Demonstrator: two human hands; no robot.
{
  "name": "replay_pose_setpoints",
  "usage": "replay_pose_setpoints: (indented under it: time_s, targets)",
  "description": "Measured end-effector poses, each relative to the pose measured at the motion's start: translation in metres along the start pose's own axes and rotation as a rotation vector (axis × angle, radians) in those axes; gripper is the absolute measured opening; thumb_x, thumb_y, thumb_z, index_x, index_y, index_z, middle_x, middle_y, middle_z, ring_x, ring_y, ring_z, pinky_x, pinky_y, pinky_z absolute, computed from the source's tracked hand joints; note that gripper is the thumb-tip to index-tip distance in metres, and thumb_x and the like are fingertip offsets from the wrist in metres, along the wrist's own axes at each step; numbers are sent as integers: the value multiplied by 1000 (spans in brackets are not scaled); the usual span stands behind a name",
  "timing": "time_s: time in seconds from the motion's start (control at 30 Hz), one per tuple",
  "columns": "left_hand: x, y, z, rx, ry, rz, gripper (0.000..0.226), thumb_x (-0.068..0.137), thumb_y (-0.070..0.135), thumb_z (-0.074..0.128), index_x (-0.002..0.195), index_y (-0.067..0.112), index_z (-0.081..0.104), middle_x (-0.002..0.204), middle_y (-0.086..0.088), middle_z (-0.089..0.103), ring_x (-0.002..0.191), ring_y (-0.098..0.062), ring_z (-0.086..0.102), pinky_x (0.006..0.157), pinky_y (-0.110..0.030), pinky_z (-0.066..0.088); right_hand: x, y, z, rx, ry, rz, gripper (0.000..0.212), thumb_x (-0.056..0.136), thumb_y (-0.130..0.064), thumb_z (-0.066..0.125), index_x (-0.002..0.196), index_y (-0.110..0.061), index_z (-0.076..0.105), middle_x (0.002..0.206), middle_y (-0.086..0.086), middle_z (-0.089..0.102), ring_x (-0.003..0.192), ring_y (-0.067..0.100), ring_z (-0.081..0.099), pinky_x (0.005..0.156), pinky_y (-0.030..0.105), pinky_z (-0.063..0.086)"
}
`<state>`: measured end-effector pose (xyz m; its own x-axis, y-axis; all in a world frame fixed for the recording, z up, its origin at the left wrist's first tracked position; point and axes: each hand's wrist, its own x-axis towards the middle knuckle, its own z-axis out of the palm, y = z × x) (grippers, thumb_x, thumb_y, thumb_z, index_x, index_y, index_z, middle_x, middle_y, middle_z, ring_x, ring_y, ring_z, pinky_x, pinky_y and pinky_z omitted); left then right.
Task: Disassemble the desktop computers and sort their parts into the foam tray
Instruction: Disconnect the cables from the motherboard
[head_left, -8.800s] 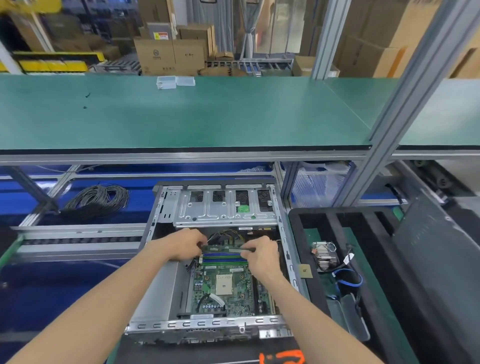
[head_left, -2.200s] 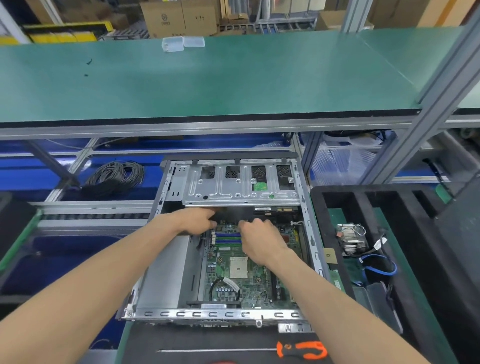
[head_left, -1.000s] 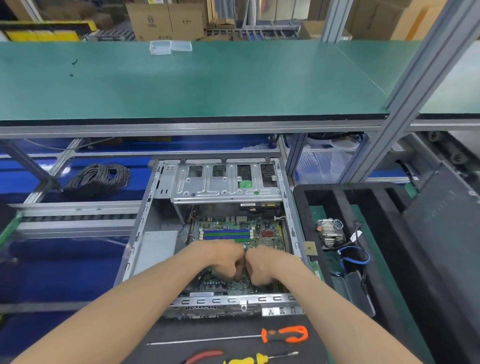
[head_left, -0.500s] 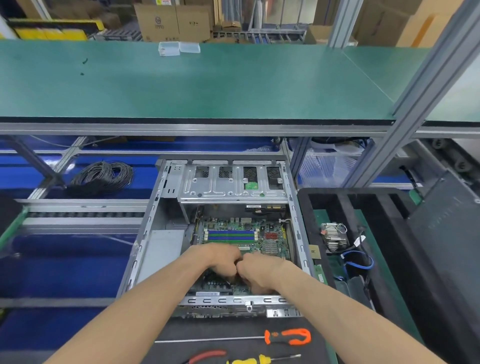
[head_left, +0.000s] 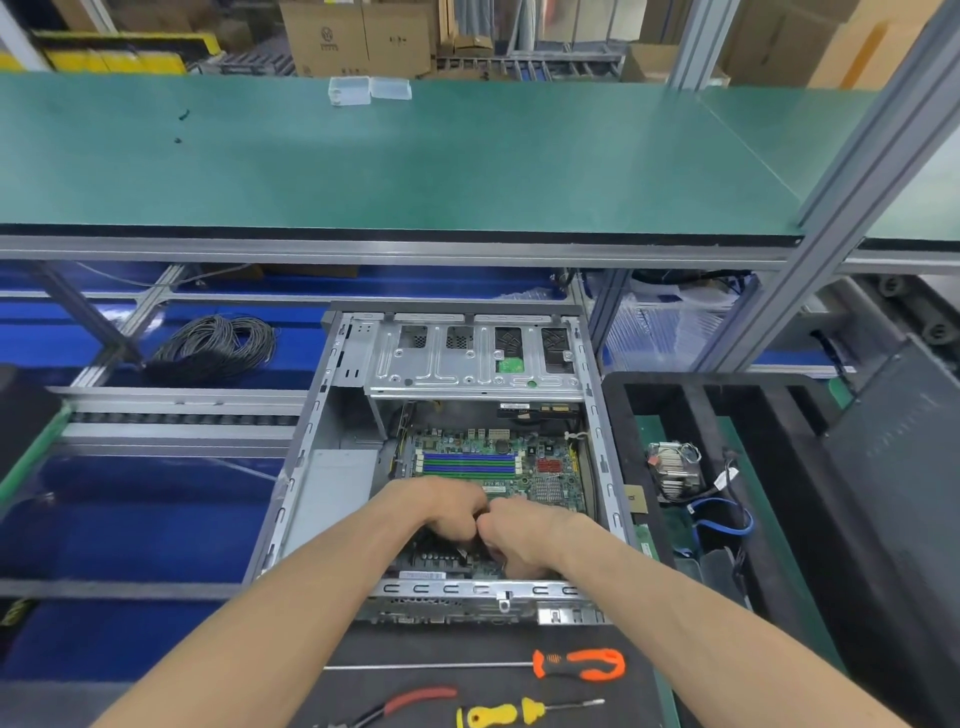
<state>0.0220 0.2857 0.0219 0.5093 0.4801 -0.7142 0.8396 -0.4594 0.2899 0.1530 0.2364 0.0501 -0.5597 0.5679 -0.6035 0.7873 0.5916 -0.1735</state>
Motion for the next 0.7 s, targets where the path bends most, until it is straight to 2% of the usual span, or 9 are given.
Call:
replay_pose_setpoints:
  time_s: [0.07,0.13,0.23,0.33,0.5,0.63,0.7]
  targets:
    - [0,-2,2,-20,0,-1,6,85,14,58,87,19,55,77,3,57,66,-15,53,54,-31,40,-1,1,0,-10,12,5,8,89,-8,59,84,-13,59,68,-1,41,72,27,51,66,34,44]
    - [1,-3,3,-25,7,-8,11,83,15,58,94,17,57,79,3,58,68,-16,54,56,-31,41,0,2,1,-16,21,14,11,89,-9,59,81,-15,55,68,0,41,69,26,49,66,33,43]
    - [1,-2,6,-7,7,-8,9,83,11,53,86,18,54,78,2,57,70,-18,54,62,-33,44,4,1,2,-25,19,-6,7,90,-6,58,87,-11,62,70,1,41,71,27,49,65,34,42]
    - [1,-1,5,1,16,-14,13,85,7,53,82,20,52,78,3,56,72,-18,54,66,-34,44,4,0,2,-34,18,-33,13,92,-4,57,100,-1,67,73,3,41,71,27,47,66,35,41]
    - [-1,0,7,-35,20,-9,16,85,9,53,97,20,53,87,1,56,85,-25,56,72,-35,44,1,3,3,-15,27,-1,15,92,-4,55,98,0,68,84,11,52,75,30,52,69,38,48]
    - [-2,1,7,-48,25,15,15,87,7,51,87,21,52,79,6,54,79,-21,54,72,-35,42,-1,2,3,-26,5,-12,16,94,-2,53,102,1,66,97,19,61,76,29,50,67,37,42]
    - [-5,3,6,-58,21,19,17,88,7,50,93,23,50,84,5,55,84,-22,54,75,-35,42,-3,1,4,-45,-9,-8,18,95,0,51,108,2,63,102,20,60,78,30,51,68,39,44]
